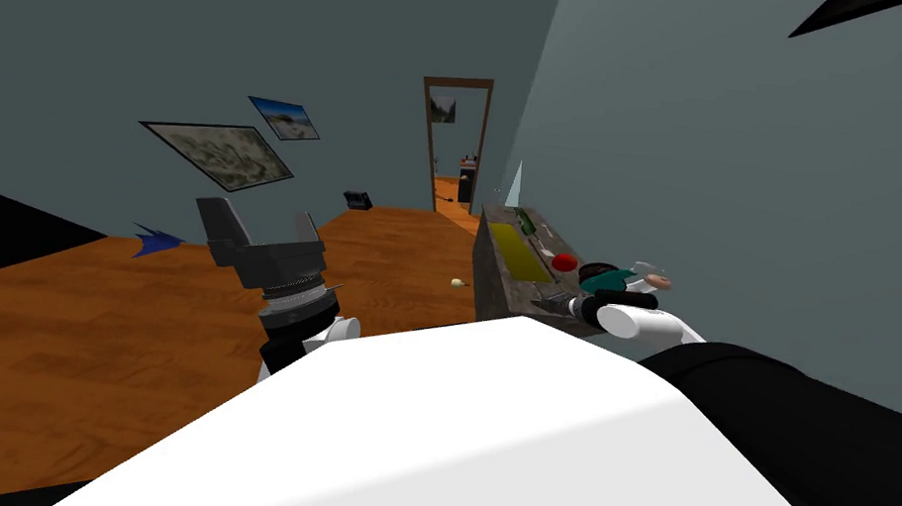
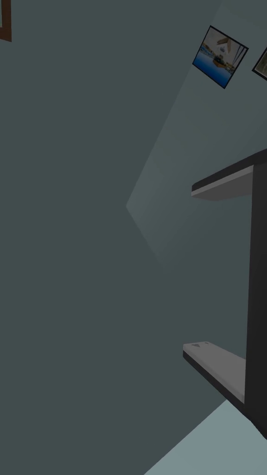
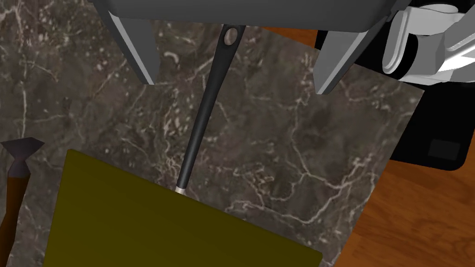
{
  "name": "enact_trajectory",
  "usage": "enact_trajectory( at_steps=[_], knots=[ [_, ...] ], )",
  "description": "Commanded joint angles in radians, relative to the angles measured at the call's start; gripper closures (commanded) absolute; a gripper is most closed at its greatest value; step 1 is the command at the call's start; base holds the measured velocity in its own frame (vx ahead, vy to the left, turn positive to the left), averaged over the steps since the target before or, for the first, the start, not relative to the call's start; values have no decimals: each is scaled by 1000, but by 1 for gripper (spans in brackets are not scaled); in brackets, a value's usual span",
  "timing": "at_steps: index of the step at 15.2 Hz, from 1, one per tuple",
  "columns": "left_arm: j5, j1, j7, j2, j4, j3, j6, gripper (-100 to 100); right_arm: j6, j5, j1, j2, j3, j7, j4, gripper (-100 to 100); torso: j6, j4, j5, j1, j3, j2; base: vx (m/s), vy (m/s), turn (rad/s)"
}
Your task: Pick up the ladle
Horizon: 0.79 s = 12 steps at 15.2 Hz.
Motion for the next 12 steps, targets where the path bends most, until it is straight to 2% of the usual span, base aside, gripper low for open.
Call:
enact_trajectory(
  at_steps=[1, 3, 4, 6, 7, 8, 9, 11, 12],
  knots=[
    [0, 0, 0, 0, 0, 0, 0, 0, 50, -46, 13, -25, -27, -41, 9, -100, 0, 0, 0, 0, 0, 0, 113, 16, -31],
    [0, 0, 0, 0, 0, 0, 0, 0, 74, -46, 13, -25, -27, -41, 9, -100, 0, 0, 0, 0, -1, -2, 110, 14, -24],
    [0, 0, 0, 0, 0, 0, 0, 0, 107, -77, 21, -42, -44, -77, 15, -100, 0, 0, 0, 0, -1, -1, 103, 1, -33],
    [0, 0, 0, 0, 0, 0, 0, 0, 126, -77, 21, -42, -44, -77, 15, -100, 0, 0, 0, -1, -1, -1, 97, 6, -21],
    [0, 0, 0, 0, 0, 0, 0, 0, 161, -106, 29, -57, -61, -110, 21, -100, 0, 0, 0, 0, 0, 0, 92, 4, -27],
    [0, 0, 0, 0, 0, 0, 0, 0, 175, -106, 29, -57, -61, -110, 21, -100, 0, 0, 0, -1, 0, 0, 103, 6, -31],
    [0, 0, 0, 0, 0, 0, 0, 0, 202, -133, 36, -71, -76, -142, 27, -100, 0, 0, 0, -1, 0, -1, 122, -12, -44],
    [0, 0, 0, 0, 0, 0, 0, 0, 221, -133, 36, -71, -76, -142, 27, -100, 0, 0, 0, -2, -1, -2, 101, -6, -18],
    [0, 0, 0, 0, 0, 0, 0, 0, 257, -157, 42, -84, -90, -171, 32, -100, 0, 0, 0, -1, 0, -1, 96, 0, -22]
  ],
)
